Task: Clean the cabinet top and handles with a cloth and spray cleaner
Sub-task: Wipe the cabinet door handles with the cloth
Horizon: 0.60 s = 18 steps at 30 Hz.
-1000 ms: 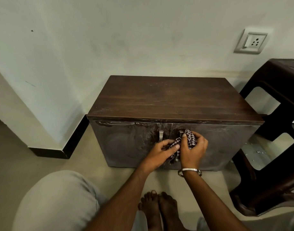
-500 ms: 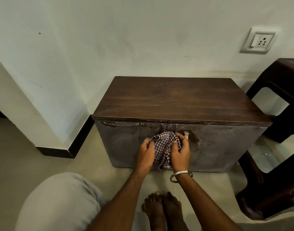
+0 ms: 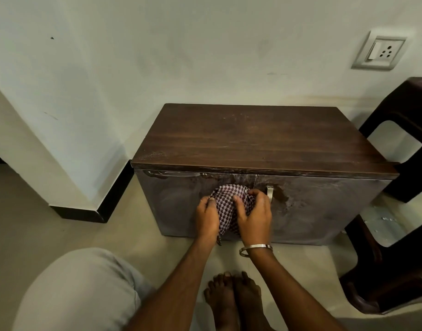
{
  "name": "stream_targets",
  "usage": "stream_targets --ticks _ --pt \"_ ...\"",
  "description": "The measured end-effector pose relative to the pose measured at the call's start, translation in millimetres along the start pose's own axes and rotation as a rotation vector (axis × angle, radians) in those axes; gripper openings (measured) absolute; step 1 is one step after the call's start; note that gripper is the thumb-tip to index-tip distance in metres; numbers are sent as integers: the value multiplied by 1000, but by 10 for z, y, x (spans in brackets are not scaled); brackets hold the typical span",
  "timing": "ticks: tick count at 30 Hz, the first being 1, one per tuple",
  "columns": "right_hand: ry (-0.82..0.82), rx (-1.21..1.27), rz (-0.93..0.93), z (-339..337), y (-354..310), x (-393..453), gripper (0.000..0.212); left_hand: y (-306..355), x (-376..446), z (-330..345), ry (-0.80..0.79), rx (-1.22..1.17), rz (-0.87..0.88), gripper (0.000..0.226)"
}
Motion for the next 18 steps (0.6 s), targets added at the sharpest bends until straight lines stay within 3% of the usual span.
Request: stream_targets --ticks 7,13,18 --pt "-13 -142 59 94 23 -29 40 -88 -2 49 -63 101 -69 32" --pt "-84 -46 87 129 164 -26 31 -122 -21 29 -64 157 -70 33" --pt "-9 21 110 78 107 82 33 -23 -34 47 -62 107 -27 35"
Point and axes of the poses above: each hand's wrist, its own x-axis towards the middle knuckle, its own z-axis out of the palm, y = z × x, the point moved 8 cm from there along x, towards the middle knuckle, and after that the axes turned 2 degrees about -x, right-handed, at the moved point
